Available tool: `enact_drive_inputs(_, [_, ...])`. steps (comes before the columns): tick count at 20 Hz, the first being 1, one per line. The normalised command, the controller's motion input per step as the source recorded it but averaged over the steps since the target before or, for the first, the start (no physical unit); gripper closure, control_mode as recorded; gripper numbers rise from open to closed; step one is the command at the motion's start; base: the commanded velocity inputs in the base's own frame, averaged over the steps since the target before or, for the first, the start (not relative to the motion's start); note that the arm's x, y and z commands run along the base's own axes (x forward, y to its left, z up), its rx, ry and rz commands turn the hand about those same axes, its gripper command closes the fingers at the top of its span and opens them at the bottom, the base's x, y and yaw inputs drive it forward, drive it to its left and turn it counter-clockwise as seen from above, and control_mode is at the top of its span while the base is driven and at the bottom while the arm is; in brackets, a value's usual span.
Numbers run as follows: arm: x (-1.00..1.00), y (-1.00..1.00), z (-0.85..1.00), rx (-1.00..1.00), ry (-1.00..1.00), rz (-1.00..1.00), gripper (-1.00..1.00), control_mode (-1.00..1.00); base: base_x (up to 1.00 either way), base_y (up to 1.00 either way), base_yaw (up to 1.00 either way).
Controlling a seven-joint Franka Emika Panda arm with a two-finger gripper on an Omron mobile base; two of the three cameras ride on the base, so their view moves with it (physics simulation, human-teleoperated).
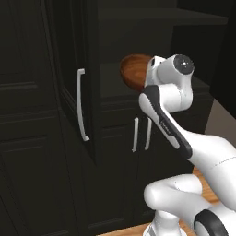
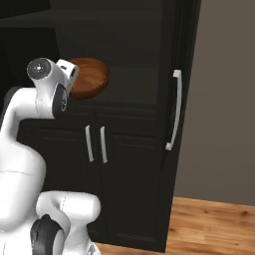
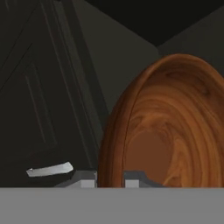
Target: Open the cabinet. Pick the bowls from the counter and place them in the cabinet. Then close the cabinet.
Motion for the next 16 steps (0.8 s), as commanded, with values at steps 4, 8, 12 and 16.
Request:
enact_drive_inputs(4, [0.58,0.51,0.0,0.0,0.02,0.0,1.0,-1.0,0.0,0.0,0.0])
enact_drive_inputs(8, [0.55,0.74,0.03,-0.05,0.09,0.0,1.0,-1.0,0.0,0.0,0.0])
enact_drive_inputs(12, [0.66,0.59,0.0,-0.11,0.22,0.0,1.0,-1.0,0.0,0.0,0.0])
enact_drive_inputs(16, [0.77,0.13,0.0,-0.04,0.1,0.0,1.0,-1.0,0.0,0.0,0.0])
